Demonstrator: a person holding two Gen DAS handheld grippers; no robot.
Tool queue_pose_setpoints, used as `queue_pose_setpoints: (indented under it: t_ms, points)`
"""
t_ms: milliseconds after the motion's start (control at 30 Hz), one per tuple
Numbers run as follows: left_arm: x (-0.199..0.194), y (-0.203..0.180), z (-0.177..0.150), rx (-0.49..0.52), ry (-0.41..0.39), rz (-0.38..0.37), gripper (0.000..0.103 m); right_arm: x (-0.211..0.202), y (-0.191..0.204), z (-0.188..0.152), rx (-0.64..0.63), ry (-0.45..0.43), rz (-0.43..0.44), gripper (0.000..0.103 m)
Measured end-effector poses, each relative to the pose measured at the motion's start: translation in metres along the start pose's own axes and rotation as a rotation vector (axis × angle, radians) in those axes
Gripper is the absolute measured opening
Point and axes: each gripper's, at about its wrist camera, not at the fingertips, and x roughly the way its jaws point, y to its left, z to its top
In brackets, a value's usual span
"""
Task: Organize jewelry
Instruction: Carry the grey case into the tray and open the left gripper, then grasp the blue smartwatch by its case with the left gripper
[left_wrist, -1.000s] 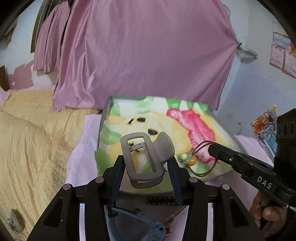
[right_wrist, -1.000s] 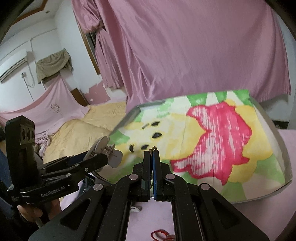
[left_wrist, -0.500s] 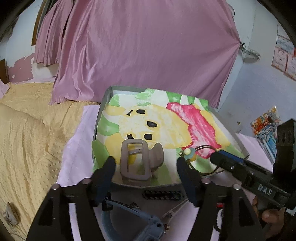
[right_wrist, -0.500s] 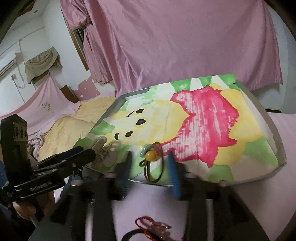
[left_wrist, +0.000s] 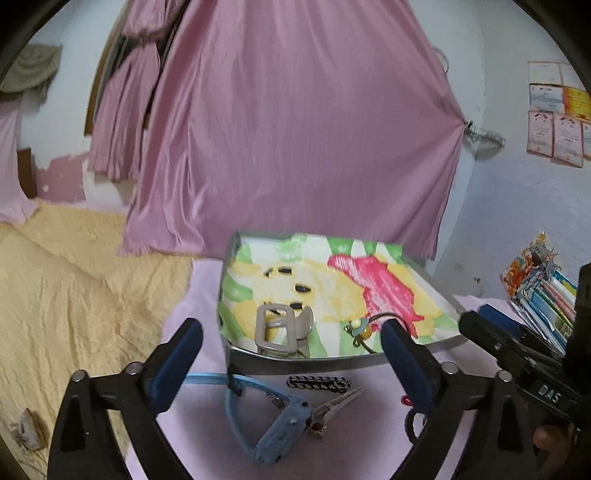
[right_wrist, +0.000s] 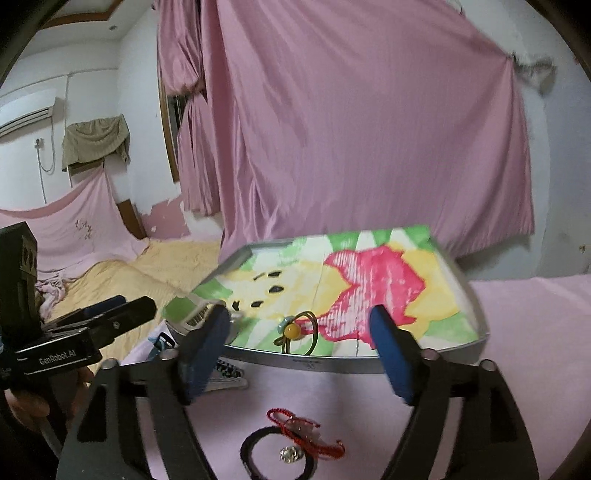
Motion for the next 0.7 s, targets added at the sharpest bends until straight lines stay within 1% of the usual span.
queue_pose_setpoints:
  t_ms: [33, 100, 233, 333, 500, 700]
  points:
    - [-0.006, 0.001, -0.001, 0.002, -0.024, 0.004, 0.102, -0.004, 0.001, -0.001, -0.004, -0.013, -0.007, 0.087]
    - [-0.015, 0.002, -0.005, 0.007, -0.055, 0.005, 0.102, -0.018, 0.005, -0.006, -0.010, -0.052, -0.038, 0.093]
    - [-0.033, 0.008, -0.013, 0.015, -0.093, 0.010, 0.102, -0.039, 0.010, -0.017, -0.016, -0.094, -0.054, 0.096]
    - [-0.042, 0.013, -0.022, 0.025, -0.106, 0.017, 0.102, -0.052, 0.016, -0.027, -0.033, -0.113, -0.070, 0.097]
    - [-0.054, 0.021, -0.035, 0.037, -0.123, 0.020, 0.102, -0.061, 0.025, -0.042, -0.063, -0.100, -0.094, 0.097]
    - [-0.059, 0.027, -0.048, 0.058, -0.107, 0.017, 0.102, -0.061, 0.028, -0.055, -0.062, -0.057, -0.103, 0.097]
